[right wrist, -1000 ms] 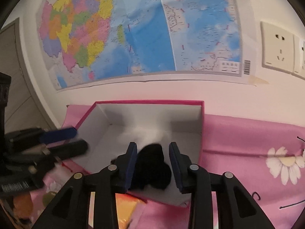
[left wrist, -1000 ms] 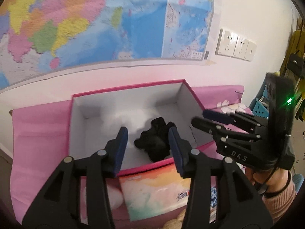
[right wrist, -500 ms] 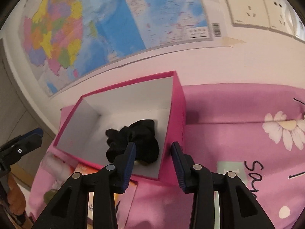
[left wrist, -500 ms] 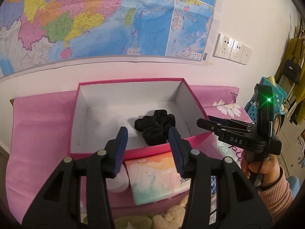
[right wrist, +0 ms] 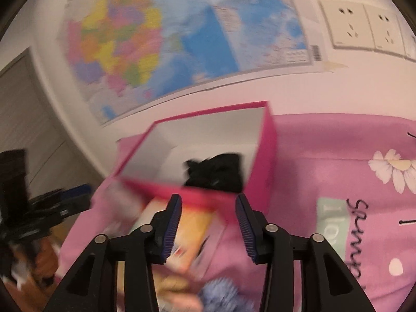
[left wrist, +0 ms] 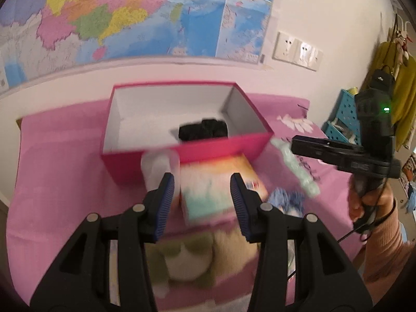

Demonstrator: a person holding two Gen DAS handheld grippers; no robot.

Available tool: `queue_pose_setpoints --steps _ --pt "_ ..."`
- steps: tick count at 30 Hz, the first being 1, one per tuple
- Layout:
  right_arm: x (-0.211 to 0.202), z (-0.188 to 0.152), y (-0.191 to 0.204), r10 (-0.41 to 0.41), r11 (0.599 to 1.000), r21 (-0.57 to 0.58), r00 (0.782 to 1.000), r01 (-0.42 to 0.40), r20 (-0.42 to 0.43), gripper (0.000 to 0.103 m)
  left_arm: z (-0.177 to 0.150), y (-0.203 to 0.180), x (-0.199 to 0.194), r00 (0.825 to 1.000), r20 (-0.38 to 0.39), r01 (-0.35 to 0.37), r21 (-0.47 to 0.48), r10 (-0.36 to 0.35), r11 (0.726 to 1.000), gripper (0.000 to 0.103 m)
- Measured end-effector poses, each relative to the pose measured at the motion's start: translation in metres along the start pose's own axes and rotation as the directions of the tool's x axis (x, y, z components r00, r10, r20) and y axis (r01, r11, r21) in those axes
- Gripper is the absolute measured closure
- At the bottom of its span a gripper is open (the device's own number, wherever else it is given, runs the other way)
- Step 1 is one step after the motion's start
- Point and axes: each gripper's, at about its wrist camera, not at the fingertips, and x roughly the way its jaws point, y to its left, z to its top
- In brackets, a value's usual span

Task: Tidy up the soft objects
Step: 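Move the right gripper to the white plastic packet and grasp its end, then lift the white plastic packet with the right gripper and carry it over the box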

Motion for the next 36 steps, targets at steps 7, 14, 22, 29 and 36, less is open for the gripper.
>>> queue_pose_setpoints --steps 7,14,22,29,36 --pt "-0.024 -0.058 0.055 0.204 0.967 -0.124 0.969 -0.222 -0.139 0.054 -0.067 0.009 -0.015 0.995 -0.098 -0.016 -0.026 0.013 1.0 0.055" --pt "-0.006 -0.126 0.078 0.366 0.918 -0.008 0.853 -0.397 -0.372 0.054 -0.117 0.021 -0.035 0.985 -0.17 0.005 -0.053 -0.014 0.999 0.055" --pt "0.031 -0.175 0.101 0.381 0.915 0.066 0.795 -0.399 -0.473 0.054 -0.161 0.038 -0.048 0.976 -0.208 0.027 -0.186 -0.066 0.982 0.055" --pt "0.036 -0.176 0.11 0.352 0.928 0.045 0.832 -0.369 -0.428 0.076 -0.177 0.039 -0.049 0.962 -0.264 0.028 -0.175 -0.074 0.984 0.043" --pt "0.031 -0.163 0.114 0.328 0.934 -0.018 0.873 -0.358 -0.361 0.089 -0.178 0.04 -0.051 0.953 -0.253 0.113 -0.219 -0.169 0.969 0.038"
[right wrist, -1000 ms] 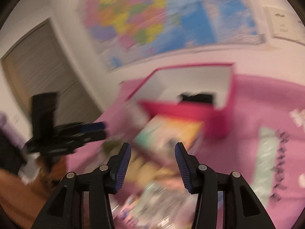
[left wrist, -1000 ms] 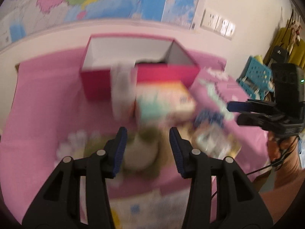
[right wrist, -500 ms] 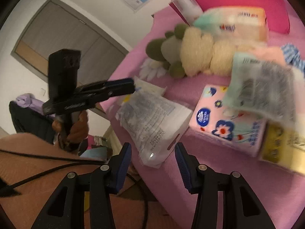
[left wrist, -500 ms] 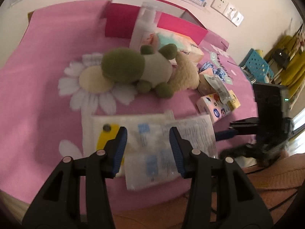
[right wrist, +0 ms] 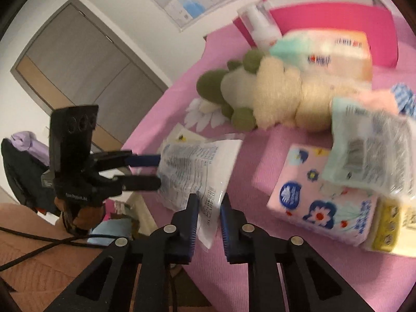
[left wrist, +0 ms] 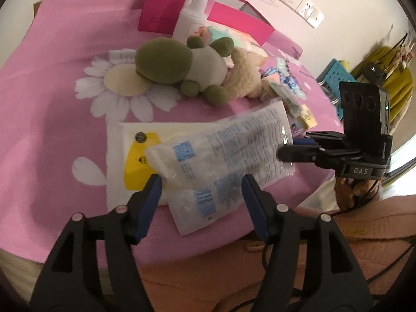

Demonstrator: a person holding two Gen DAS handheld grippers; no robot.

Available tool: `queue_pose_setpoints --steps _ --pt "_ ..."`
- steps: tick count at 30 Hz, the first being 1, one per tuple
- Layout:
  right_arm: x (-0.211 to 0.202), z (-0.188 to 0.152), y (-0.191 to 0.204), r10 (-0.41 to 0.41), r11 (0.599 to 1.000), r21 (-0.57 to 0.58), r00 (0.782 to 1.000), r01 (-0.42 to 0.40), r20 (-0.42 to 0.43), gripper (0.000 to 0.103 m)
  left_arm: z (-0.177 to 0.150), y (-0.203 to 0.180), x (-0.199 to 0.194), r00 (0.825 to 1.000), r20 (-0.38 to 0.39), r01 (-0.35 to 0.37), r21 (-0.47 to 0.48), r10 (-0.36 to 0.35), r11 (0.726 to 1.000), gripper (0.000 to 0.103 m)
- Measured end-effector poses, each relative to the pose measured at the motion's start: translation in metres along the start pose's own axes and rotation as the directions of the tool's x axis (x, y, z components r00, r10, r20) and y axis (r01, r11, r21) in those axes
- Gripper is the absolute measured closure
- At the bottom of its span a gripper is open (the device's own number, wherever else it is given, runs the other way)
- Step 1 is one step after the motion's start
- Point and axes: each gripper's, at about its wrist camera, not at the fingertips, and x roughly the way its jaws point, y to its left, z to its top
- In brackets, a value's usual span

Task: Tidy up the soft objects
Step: 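Lift the white plastic packet with the right gripper and carry it over the box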

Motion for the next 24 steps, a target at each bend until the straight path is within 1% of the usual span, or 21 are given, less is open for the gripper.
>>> queue_pose_setpoints --steps 1,5,6,7,9,10,11,12,13,15,18,21,24 --pt "-0.004 0.002 0.001 -0.002 1.0 -0.009 1.0 0.002 0.013 0.089 0.001 0.0 -0.001 1.0 0.009 0.029 -0.009 -0.029 1.0 0.038" --pt "-0.016 0.011 -0.002 -0.001 1.0 -0.005 0.998 0.001 0.059 0.091 0.01 -0.003 -0.006 0.997 0.051 0.065 -0.016 -0.064 0.998 0.038" --pt "-0.014 0.009 0.0 0.012 1.0 0.003 0.998 -0.012 0.069 0.092 0.013 -0.003 -0.007 0.995 0.061 0.079 -0.018 -0.078 0.997 0.038" --pt "-0.02 0.009 -0.004 0.023 1.0 0.015 0.997 -0.024 0.079 0.092 0.017 -0.003 -0.009 0.991 0.08 0.105 -0.025 -0.103 0.994 0.038" --pt "-0.029 0.012 -0.009 0.009 1.0 0.02 0.994 -0.011 0.107 0.092 0.027 -0.005 -0.009 0.986 0.11 0.131 -0.026 -0.127 0.991 0.038" --pt "-0.035 0.015 -0.011 0.007 1.0 0.023 0.992 -0.01 0.127 0.092 0.031 -0.007 -0.008 0.981 0.12 0.154 -0.02 -0.15 0.988 0.038" --pt "-0.043 0.018 -0.014 0.009 1.0 0.028 0.989 -0.013 0.149 0.094 0.035 -0.01 -0.005 0.978 0.128 0.168 -0.01 -0.165 0.986 0.038" --pt "-0.048 0.02 -0.013 0.007 1.0 0.029 0.987 -0.012 0.162 0.095 0.04 -0.015 -0.003 0.977 0.133 0.166 0.006 -0.165 0.986 0.038" --pt "-0.055 0.023 -0.015 -0.006 1.0 0.03 0.983 0.0 0.183 0.095 0.045 -0.018 -0.001 0.98 0.136 0.147 0.019 -0.148 0.989 0.038" --pt "-0.063 0.026 -0.017 -0.027 0.999 0.032 0.977 0.02 0.211 0.095 0.054 -0.023 0.007 0.984 0.133 0.111 0.035 -0.115 0.993 0.038" --pt "-0.07 0.029 -0.027 -0.063 0.997 0.06 0.968 0.05 0.244 0.095 0.064 -0.022 0.02 0.989 0.104 0.098 0.034 -0.101 0.995 0.038" --pt "-0.075 0.031 -0.041 -0.079 0.993 0.108 0.961 0.052 0.265 0.095 0.067 -0.022 0.032 0.992 0.067 0.105 0.032 -0.107 0.994 0.038" --pt "-0.075 0.028 -0.053 -0.093 0.987 0.148 0.958 0.054 0.271 0.096 0.07 -0.022 0.048 0.99 0.01 0.138 0.027 -0.138 0.99 0.038"
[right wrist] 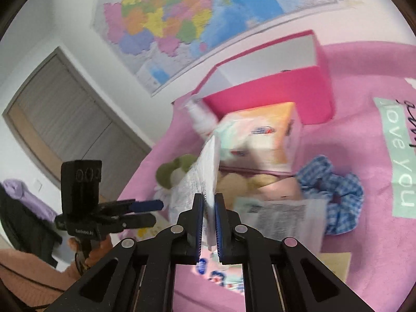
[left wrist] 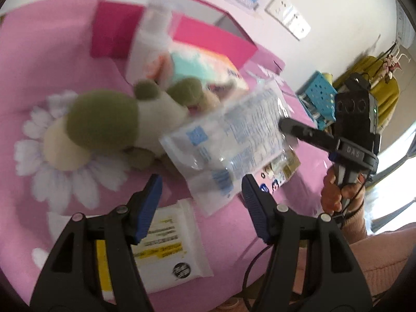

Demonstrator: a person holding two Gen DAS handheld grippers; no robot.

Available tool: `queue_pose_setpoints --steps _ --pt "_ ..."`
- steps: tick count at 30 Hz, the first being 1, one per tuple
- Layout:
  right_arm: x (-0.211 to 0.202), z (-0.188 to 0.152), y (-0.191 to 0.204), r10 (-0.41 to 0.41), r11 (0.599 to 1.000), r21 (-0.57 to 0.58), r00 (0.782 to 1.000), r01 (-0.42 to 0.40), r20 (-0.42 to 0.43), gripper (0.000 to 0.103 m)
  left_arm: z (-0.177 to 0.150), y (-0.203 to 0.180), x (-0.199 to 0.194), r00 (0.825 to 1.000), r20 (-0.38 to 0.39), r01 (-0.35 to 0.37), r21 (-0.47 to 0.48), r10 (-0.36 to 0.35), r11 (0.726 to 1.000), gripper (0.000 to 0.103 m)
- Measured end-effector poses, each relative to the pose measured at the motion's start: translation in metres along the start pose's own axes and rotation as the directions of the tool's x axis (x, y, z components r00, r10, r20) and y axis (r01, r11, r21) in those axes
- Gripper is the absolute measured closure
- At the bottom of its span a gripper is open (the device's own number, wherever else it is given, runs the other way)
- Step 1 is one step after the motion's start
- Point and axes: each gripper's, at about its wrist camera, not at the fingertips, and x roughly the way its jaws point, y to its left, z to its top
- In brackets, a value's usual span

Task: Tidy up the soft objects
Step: 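Lift the white plastic packet with the right gripper and carry it over the box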

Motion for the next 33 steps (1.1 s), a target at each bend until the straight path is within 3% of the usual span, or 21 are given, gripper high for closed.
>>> queue_pose_setpoints --steps 6,8,11,22,33 --pt "0.0 -0.003 -0.013 0.017 0.999 0.043 1.0 -0.017 -0.01 0.095 0.005 -0.012 0.014 1.0 -0.031 -0.005 0.033 0.006 0.999 0.04" --pt "0.0 -0.003 -0.01 0.016 0.999 0.037 1.0 -0.015 -0.018 0.095 0.007 -0.016 0.011 0.999 -0.022 -0.037 0.043 0.038 0.998 0.053" --pt "-0.004 0.002 -0.004 0.012 1.0 0.02 1.0 -0.012 -0.009 0.095 0.016 -0.021 -0.004 0.999 0.0 -0.039 0.044 0.039 0.998 0.061" --pt "-0.031 0.061 0.004 -0.009 0.998 -0.063 0.991 0.017 0.131 0.094 0.09 -0.064 -0.033 0.984 0.158 -0.115 0.187 0.085 0.976 0.061" --pt "-0.025 0.134 -0.026 -0.046 0.998 -0.032 0.974 0.054 0.22 0.093 0.176 -0.066 -0.009 0.967 0.19 -0.202 0.179 0.168 0.963 0.061"
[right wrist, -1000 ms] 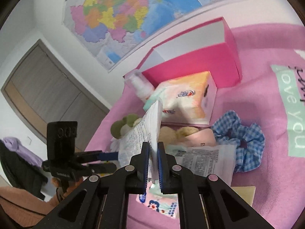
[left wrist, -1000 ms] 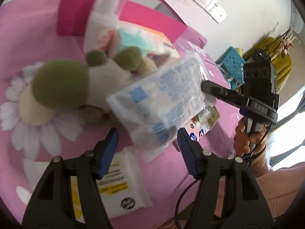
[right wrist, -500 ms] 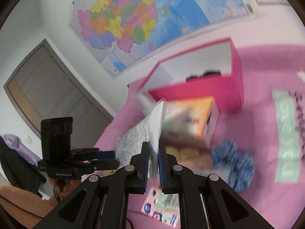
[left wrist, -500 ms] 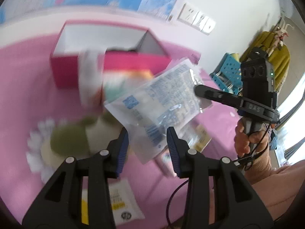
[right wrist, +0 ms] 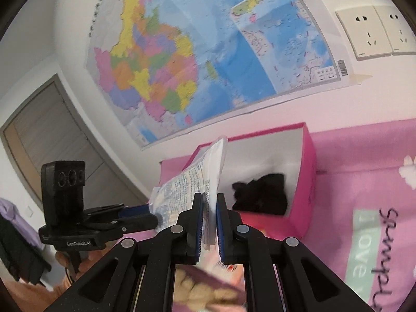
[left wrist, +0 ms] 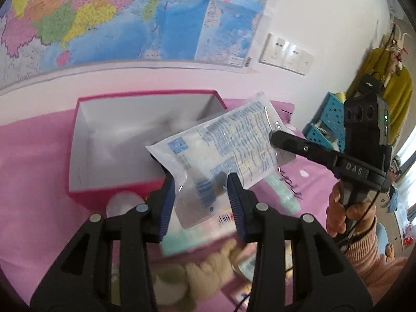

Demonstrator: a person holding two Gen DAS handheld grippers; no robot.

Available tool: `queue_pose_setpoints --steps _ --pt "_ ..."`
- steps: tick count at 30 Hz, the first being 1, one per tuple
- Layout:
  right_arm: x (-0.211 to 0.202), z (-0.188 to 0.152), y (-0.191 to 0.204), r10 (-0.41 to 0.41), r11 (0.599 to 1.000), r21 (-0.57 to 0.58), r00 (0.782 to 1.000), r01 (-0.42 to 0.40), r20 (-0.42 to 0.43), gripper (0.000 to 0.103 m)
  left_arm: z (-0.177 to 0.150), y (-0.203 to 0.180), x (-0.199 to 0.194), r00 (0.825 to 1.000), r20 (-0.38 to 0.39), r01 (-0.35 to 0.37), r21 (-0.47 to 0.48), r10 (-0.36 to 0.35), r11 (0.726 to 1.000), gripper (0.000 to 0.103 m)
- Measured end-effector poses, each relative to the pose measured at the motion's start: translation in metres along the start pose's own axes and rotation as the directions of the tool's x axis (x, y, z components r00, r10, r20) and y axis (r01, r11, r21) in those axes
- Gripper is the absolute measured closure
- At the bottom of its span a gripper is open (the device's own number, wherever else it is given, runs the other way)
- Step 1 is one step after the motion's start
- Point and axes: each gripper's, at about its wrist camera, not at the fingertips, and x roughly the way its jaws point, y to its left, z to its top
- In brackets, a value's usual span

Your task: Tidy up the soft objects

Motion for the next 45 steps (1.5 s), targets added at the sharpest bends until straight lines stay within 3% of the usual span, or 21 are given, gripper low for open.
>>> queue_pose_setpoints --steps 11,19,27,33,38,45 --pt "0.045 0.025 -0.038 -0.069 0.996 0.058 0.997 0.072 -0.044 0.09 0.036 0.011 0.053 0.99 -0.076 -0.12 -0.001 0.119 0.993 0.061" --pt "0.074 0.02 -0.045 -0.245 0.969 -0.011 0.962 0.245 -0.117 0.068 0.044 0.017 0.077 0.979 -0.113 -0.174 -0.014 0.171 0.985 0.061" --pt "0.061 0.015 -0.029 -0.35 0.934 -0.096 0.935 0.343 -0.059 0.049 0.033 0.021 0.058 0.978 -0.062 -0.2 -0.012 0.199 0.98 0.06" --pt "0.042 0.008 -0.018 -0.29 0.955 -0.091 0.955 0.284 -0.057 0.049 0.014 0.024 0.011 0.987 0.031 -0.157 -0.003 0.157 0.988 0.059" --pt "0.018 -0.003 0.01 -0.177 0.977 -0.128 0.982 0.168 -0.059 0.049 -0.011 0.027 -0.036 0.985 0.118 -0.128 -0.006 0.128 0.992 0.047" --pt "0.011 -0.039 0.047 -0.022 0.987 -0.159 0.99 0.0 -0.14 0.049 -0.051 0.042 -0.061 0.983 0.13 -0.126 -0.036 0.13 0.991 0.046"
